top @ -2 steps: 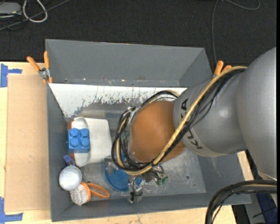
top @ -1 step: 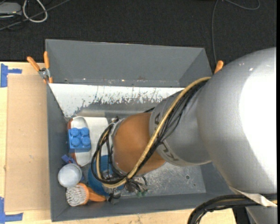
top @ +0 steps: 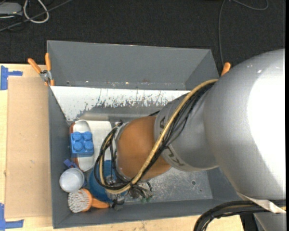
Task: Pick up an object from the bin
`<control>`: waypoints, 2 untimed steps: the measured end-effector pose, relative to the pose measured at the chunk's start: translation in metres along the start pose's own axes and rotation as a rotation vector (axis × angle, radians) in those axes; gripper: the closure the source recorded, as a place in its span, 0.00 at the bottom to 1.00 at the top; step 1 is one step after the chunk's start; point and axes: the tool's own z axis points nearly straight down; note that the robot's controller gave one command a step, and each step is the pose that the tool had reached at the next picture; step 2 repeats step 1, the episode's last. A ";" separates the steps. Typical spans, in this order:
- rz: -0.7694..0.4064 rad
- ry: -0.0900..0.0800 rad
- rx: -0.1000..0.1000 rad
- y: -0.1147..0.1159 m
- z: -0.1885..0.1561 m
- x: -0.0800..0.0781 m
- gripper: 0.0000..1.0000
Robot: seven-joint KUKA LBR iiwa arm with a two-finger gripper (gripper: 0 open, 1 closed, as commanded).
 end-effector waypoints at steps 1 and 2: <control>0.001 -0.001 0.000 0.000 -0.001 0.000 1.00; 0.001 -0.001 0.000 0.000 -0.001 0.000 1.00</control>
Offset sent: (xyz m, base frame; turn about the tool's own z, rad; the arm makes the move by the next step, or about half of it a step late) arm 0.0001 -0.0002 0.0377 0.0002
